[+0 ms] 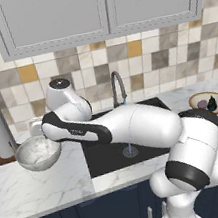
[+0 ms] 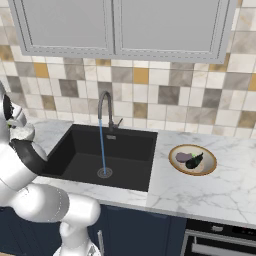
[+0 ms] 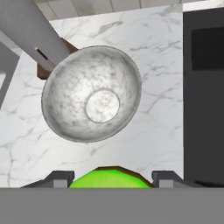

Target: Pick the eggplants from the sink and place them in one bowl. Place the kiwi in the other bowl. Then turn off the sink faucet.

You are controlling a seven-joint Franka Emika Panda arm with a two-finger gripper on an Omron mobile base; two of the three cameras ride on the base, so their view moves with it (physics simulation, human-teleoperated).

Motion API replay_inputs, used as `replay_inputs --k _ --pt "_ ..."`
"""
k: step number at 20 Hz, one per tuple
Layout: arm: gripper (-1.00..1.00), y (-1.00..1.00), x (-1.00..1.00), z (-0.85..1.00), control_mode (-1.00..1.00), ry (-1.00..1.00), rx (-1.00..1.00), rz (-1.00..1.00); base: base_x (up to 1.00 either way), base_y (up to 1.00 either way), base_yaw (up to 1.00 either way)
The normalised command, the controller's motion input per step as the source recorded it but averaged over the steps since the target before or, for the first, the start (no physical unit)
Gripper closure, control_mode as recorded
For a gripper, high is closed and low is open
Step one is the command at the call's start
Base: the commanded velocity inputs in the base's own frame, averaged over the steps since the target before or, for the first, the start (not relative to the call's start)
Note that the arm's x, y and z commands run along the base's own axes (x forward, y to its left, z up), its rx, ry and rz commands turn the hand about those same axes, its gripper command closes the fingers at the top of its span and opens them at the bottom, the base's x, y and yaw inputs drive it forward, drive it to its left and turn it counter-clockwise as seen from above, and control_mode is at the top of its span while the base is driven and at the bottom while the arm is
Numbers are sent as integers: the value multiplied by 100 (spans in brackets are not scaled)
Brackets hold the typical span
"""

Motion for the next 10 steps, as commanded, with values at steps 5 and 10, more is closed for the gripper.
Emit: replay_inputs --k 5,10 --pt "100 14 1 -7 -100 -4 0 -1 0 0 0" --pt "100 5 4 -20 -100 -1 0 -3 0 0 0"
